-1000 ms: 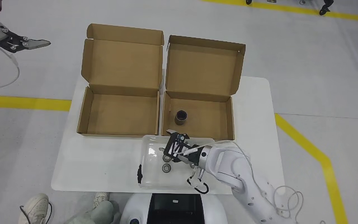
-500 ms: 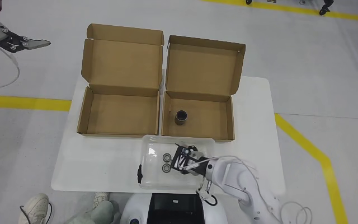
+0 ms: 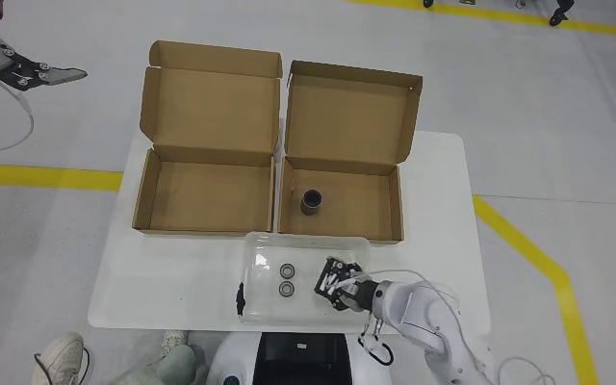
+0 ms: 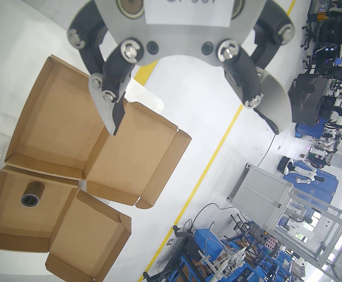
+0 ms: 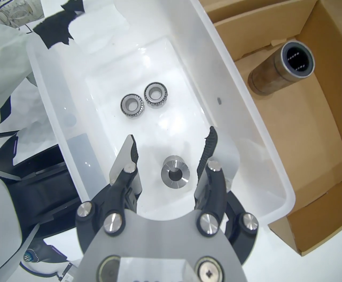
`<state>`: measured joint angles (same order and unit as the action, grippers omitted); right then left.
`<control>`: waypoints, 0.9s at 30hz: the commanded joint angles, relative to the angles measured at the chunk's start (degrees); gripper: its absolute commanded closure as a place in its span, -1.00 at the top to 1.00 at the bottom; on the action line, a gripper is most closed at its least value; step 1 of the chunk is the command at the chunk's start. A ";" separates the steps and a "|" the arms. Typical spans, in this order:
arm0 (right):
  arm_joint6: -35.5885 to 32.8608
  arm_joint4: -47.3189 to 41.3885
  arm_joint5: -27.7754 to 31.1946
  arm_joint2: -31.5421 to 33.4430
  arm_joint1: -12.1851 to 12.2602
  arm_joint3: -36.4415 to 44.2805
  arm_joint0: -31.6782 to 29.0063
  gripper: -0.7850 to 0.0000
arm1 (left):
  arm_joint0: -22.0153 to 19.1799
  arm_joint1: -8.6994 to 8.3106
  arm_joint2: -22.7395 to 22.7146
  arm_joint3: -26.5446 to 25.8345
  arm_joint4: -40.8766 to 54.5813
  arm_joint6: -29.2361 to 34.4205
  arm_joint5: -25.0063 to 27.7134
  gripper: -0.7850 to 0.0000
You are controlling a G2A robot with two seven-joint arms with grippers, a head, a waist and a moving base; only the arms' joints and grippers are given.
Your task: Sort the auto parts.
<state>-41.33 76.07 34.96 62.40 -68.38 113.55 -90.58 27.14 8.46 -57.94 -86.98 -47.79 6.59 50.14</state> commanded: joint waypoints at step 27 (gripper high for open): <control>-8.10 -1.95 -6.19 -3.61 0.49 -5.20 3.59 0.25 | 0.00 0.00 0.00 0.00 0.00 0.00 0.00 1.00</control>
<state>-49.31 74.17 28.92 58.86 -67.91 108.47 -87.10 27.14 8.46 -57.94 -86.98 -47.79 6.59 50.14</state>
